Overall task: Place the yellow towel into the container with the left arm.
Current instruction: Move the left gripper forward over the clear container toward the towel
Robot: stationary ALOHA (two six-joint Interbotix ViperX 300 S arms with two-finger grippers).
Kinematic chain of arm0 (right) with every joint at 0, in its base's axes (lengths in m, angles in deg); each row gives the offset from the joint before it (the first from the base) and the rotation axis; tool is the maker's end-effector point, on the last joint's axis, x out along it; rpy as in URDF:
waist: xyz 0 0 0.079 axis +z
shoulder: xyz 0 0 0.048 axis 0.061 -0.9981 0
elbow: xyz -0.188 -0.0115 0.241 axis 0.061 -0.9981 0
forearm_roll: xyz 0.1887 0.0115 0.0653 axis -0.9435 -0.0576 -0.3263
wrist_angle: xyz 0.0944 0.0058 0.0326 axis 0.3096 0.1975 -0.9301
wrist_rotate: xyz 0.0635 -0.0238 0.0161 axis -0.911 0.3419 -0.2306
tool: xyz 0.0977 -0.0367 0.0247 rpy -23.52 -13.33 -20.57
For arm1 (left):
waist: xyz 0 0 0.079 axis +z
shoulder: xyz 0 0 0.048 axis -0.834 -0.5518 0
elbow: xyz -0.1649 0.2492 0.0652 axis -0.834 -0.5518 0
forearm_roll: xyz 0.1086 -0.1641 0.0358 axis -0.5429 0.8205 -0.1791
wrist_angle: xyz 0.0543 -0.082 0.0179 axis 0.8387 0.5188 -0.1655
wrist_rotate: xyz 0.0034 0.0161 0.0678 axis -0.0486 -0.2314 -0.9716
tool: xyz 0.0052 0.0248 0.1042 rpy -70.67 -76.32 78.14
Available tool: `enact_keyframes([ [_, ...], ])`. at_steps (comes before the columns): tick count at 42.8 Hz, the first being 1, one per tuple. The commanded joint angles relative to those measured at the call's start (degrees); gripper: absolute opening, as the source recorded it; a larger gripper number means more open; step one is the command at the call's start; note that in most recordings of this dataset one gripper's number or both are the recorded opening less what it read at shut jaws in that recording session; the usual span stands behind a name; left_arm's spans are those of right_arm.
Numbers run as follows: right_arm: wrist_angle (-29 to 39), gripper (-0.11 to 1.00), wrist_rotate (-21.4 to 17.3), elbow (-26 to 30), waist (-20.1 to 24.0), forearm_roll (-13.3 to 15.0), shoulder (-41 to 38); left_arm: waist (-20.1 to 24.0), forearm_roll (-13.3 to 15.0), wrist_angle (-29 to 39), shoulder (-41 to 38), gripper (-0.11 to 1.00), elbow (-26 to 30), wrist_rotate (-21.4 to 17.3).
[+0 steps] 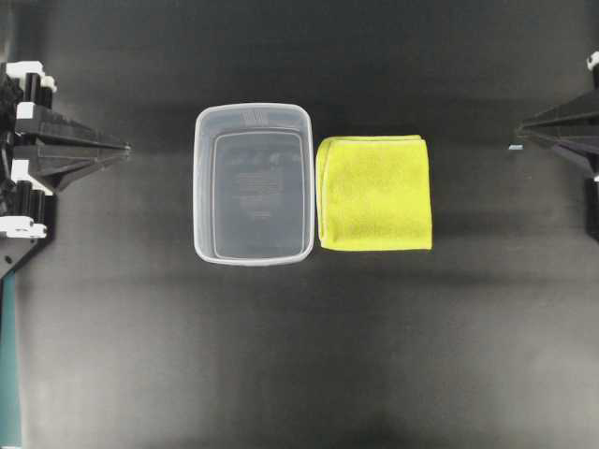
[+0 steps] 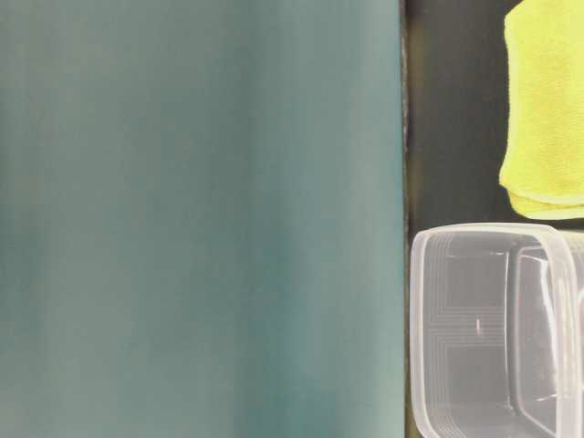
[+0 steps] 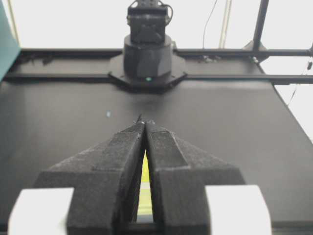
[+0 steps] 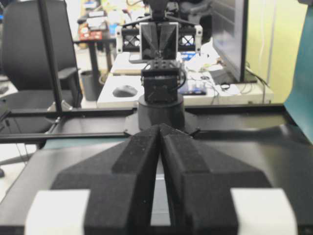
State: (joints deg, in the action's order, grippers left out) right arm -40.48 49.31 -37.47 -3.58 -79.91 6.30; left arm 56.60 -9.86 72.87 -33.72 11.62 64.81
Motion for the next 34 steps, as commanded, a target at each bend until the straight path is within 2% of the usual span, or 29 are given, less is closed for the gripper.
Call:
enact_keyframes([
  [1, -0.35, 0.01, -0.62, 0.97, -0.09, -0.35, -0.62, 1.49, -2.11, -0.35, -2.02, 0.06, 1.93, 2.02],
  [5, 0.09, 0.01, -1.05, 0.70, -0.18, -0.79, -0.18, 1.85, -2.11, -0.26, -4.48, 0.00, 4.31, 3.96],
  [11, 3.25, 0.01, -2.29, -0.18, -0.18, -0.70, 0.35, 1.93, -2.11, 1.14, -9.67, 0.00, 8.53, 5.10],
  [20, 10.90, 0.01, -6.86, -0.26, 0.09, -0.79, 0.62, 2.02, -2.11, 10.72, -19.34, 0.00, 18.02, 4.83],
  [27, 14.85, 0.02, -7.56, -0.35, 0.09, -0.79, 0.97, 2.02, -2.11, 18.90, -25.84, 0.00, 25.22, 4.75],
  [31, 15.73, 0.15, -7.65, -0.35, 0.09, -0.79, 1.23, 2.72, -2.20, 23.82, -29.27, 0.00, 28.92, 4.92],
  [33, 15.91, 0.26, -7.65, -0.35, 0.18, -0.79, 1.32, 2.72, -2.20, 25.93, -30.85, 0.00, 30.67, 4.75],
  [34, 15.91, 0.35, -7.65, -0.35, 0.18, -0.79, 1.49, 2.72, -2.20, 27.25, -31.99, 0.00, 31.90, 4.66],
])
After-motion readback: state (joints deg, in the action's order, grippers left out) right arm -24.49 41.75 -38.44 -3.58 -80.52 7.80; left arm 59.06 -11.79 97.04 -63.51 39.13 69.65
